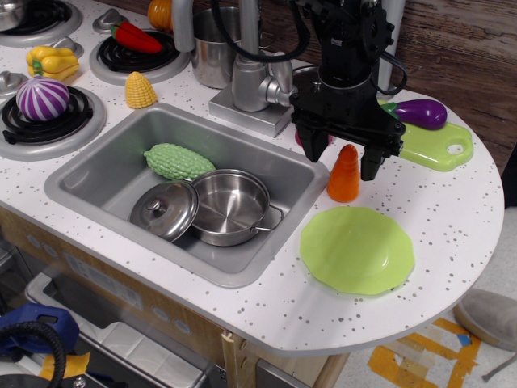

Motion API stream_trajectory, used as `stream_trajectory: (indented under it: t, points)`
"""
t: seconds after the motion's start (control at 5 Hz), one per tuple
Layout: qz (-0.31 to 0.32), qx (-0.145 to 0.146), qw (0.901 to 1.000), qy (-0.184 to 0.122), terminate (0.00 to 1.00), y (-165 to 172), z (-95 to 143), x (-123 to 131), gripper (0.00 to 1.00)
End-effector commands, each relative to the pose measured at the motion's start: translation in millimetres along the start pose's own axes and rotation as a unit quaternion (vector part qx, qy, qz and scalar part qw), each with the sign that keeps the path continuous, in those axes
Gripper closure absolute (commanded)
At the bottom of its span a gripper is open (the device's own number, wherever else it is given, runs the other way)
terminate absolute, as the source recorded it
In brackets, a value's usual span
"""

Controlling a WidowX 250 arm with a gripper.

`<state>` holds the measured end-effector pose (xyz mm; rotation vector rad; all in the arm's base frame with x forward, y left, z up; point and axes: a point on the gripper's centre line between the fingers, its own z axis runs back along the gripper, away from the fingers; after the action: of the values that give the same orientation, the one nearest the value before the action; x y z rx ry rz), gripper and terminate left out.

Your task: Put carrot on plate

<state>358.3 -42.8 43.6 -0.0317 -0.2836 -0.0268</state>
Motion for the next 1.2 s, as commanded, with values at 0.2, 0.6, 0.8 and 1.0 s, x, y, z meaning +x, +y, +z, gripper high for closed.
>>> stream_trajectory:
  t: [0.2, 0.6, 0.8, 1.0]
  points:
    - [0.007, -0.013, 0.9995, -0.029, 0.00, 5, -1, 12, 1.00]
    - [0.007, -0.004, 0.9996, -0.027, 0.00, 1, 9, 17, 1.00]
    - [-0.005, 0.019, 0.9998, -0.008, 0.00, 0, 28, 17, 1.00]
    - [0.009, 0.026, 0.9996, -0.001, 0.00, -7, 43, 11, 1.00]
